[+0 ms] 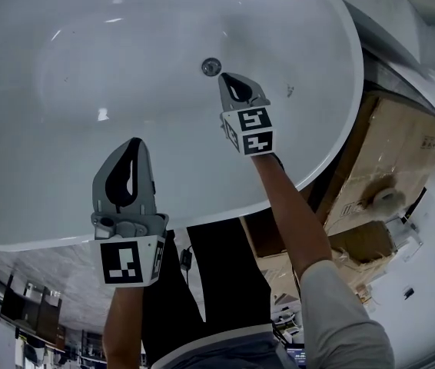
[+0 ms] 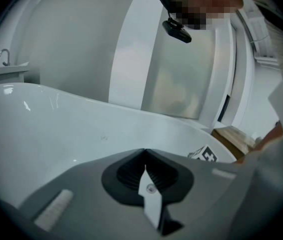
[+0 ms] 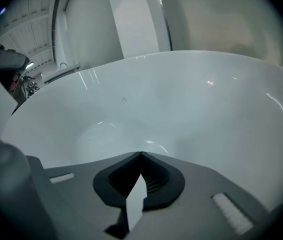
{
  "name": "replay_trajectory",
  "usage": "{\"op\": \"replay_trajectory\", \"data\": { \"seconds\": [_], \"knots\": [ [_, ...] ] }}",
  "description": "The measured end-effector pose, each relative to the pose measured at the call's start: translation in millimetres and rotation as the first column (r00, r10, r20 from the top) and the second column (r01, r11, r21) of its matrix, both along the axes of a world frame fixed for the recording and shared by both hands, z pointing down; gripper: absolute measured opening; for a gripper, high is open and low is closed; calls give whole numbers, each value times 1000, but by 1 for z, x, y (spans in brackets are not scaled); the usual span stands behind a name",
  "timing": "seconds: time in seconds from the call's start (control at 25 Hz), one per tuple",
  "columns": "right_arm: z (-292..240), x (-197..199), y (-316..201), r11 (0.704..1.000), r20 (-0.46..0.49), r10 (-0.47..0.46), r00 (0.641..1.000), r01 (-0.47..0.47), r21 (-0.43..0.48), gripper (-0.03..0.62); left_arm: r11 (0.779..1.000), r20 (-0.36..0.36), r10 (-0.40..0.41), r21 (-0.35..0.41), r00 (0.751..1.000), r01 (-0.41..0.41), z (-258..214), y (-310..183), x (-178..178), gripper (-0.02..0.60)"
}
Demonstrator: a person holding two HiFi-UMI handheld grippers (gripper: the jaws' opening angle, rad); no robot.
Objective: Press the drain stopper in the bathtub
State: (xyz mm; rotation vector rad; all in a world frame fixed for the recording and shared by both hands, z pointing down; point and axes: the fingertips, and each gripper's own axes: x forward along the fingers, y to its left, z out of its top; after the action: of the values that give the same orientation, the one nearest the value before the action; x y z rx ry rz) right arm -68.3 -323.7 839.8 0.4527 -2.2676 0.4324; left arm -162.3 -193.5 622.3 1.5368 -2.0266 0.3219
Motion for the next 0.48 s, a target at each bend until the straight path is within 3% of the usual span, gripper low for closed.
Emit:
{"op": "replay_trajectory", "data": {
  "seconds": [0.32, 0.48],
  "knots": [
    [66, -3, -4, 999, -79, -9, 997, 7, -37, 0, 1000, -10, -2, -9, 1000, 2, 30, -8, -6, 0],
    [100, -2, -3, 998, -118, -9, 993, 2, -63, 0, 999, -38, -4, -55, 999, 2, 50, -5, -8, 0]
  ]
}}
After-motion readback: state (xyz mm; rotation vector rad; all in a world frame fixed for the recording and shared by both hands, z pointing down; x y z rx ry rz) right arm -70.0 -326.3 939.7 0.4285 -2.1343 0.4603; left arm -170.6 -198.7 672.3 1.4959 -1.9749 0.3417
